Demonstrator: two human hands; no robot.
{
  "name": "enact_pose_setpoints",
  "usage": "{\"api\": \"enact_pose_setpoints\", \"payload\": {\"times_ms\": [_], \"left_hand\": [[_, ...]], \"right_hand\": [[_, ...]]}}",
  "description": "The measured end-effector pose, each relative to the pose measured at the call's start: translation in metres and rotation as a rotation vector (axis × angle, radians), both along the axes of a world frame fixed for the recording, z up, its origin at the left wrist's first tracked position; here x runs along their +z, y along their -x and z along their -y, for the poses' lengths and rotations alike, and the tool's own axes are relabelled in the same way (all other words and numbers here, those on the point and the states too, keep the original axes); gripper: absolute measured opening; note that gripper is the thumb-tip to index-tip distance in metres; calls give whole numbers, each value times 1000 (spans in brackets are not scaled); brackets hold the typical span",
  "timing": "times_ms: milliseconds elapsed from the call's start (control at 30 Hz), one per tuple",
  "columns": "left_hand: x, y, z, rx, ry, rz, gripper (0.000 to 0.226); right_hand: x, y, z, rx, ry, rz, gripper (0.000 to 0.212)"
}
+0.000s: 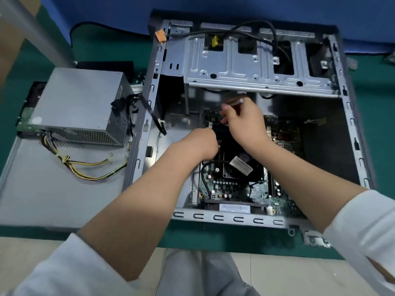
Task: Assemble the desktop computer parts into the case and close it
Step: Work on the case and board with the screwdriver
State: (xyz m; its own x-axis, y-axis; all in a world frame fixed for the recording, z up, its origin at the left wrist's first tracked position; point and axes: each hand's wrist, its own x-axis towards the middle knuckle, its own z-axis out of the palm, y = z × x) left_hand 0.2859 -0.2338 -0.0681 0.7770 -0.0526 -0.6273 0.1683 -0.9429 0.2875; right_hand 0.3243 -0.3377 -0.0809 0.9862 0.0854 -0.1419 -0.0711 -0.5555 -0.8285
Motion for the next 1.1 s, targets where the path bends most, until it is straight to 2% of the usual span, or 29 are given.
{"api": "enact_pose_setpoints", "payload": {"times_ms": [67,167,367,500,600,733,933,1100], "left_hand": [[-2,-2,-2,-16,-21,11,15],[-2,-3,-4,12,-19,11,22],[-2,-3,-3,-12,-1,-32,30],[1,-2,-1,-5,13,-29,27],[2,-1,-1,-1,32,-9,11],[2,-1,-3,-9,31,-4,22],[4,0,-2,-11,22,-4,10],[4,-1,-3,-7,4,-22,30]], "right_hand": [[-5,-3,-5,19,82,70,10],[-11,-5,-11,67,145,110,18],[-19,-9,-13,130,236,139,17],[-18,-10,-14,155,234,153,14],[-18,-9,-14,148,228,159,13],[-17,-9,-15,159,224,151,14],[-18,-11,-16,153,199,125,12],[-19,-11,-16,147,188,123,11]]}}
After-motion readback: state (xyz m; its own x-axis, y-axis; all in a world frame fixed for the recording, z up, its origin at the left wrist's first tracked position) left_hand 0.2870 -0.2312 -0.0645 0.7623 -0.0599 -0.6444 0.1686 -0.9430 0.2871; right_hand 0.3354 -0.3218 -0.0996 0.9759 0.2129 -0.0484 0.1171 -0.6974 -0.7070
